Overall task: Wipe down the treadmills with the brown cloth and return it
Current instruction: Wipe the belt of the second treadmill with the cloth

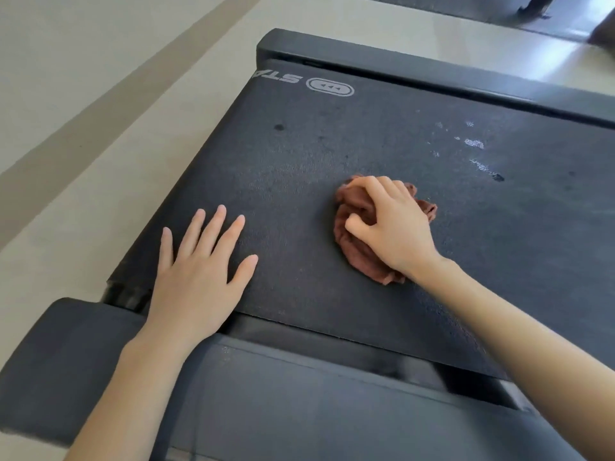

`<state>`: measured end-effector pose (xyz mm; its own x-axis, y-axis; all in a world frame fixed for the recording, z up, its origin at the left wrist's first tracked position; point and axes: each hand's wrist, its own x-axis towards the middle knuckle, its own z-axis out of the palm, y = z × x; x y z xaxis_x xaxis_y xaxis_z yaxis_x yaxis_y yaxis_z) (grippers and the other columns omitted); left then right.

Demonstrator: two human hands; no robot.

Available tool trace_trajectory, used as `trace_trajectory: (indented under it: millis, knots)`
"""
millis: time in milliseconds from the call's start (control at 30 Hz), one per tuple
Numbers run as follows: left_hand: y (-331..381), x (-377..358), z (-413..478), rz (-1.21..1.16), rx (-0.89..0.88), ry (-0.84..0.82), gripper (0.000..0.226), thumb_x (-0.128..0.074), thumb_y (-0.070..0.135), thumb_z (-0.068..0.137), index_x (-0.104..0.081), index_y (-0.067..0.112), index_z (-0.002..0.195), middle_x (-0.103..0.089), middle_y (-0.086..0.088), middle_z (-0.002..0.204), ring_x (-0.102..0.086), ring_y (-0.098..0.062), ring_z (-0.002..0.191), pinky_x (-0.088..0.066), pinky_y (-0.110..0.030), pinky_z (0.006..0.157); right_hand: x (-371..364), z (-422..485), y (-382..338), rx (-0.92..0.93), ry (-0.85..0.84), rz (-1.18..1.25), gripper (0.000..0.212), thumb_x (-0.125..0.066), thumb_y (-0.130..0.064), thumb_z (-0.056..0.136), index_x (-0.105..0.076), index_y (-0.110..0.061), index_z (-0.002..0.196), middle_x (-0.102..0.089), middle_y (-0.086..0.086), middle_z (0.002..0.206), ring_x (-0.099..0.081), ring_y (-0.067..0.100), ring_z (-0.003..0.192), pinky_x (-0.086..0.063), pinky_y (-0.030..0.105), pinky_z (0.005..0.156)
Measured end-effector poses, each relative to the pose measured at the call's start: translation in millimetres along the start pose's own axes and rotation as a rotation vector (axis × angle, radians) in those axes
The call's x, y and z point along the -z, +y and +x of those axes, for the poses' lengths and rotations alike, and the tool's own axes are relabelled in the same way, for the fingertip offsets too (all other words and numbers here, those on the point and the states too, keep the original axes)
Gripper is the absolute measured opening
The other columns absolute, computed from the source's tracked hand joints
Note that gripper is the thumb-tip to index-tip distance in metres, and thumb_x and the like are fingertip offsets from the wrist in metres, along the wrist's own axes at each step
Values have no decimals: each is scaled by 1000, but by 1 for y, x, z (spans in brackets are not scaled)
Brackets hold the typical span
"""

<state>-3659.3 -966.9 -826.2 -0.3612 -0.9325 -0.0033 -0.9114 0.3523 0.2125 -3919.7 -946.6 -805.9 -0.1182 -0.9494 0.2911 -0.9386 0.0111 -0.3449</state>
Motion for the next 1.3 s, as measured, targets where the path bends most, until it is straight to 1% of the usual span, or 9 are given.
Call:
trace_trajectory:
  millis: [167,333,467,633,767,833,933,1133,1300]
  knots:
    - [2,1,0,12,-8,12,75,-2,61,79,-12,32,148,-1,8,158,6,-14,145,3,-47,116,47,-48,75,-300,127,-77,41,-51,-38,74,-56,-22,112,-59,6,111,-46,29,106,-34,35,86]
    - [3,1,0,19,-14,14,76,-2,60,79,-13,31,149,-2,6,158,5,-15,145,2,-48,115,36,-38,72,-490,245,-161,34,-58,-35,78,-54,-15,105,-58,15,107,-45,35,106,-36,40,84]
    - [2,3,0,-2,-12,27,73,-8,59,83,-14,28,149,-4,6,158,4,-14,145,2,-46,116,8,-3,34,-375,215,-182,34,-59,-35,78,-56,-12,103,-59,14,104,-48,34,103,-36,39,83]
    - [0,5,-4,5,36,34,72,-20,56,90,-10,16,150,-4,3,158,2,-11,145,-3,-38,117,-38,41,-43,-76,144,-79,35,-57,-36,79,-56,-14,106,-60,10,100,-50,30,97,-37,36,80]
    - [-29,20,-4,26,103,62,71,-31,52,91,-19,12,148,-21,-5,155,-20,-20,142,-20,-39,115,-73,82,-98,115,56,11,41,-55,-40,81,-55,-15,115,-59,8,105,-49,29,99,-38,37,82]
    - [-50,26,-7,25,143,60,72,-30,54,89,-23,12,147,-29,-6,152,-29,-23,138,-26,-40,112,-87,100,-120,177,41,37,44,-55,-40,83,-54,-15,118,-59,8,107,-50,29,100,-38,37,82]
    - [-59,26,-12,-88,202,2,80,-20,65,83,-15,21,149,-18,4,156,-24,-17,140,-28,-38,110,-105,121,-148,217,49,46,43,-55,-39,83,-54,-15,118,-59,8,106,-50,29,99,-37,34,80]
    - [-63,20,-12,-137,197,35,74,-24,65,85,-11,29,149,-13,12,156,-20,-10,141,-33,-36,106,-108,119,-158,213,27,74,43,-53,-40,85,-53,-16,121,-59,6,110,-50,27,102,-37,34,84]
    - [-65,16,-14,-158,194,52,71,-29,60,86,-16,28,148,-18,11,155,-20,-10,140,-31,-34,107,-66,46,-127,332,-64,186,39,-59,-33,81,-58,-13,114,-59,4,104,-51,25,100,-39,34,87]
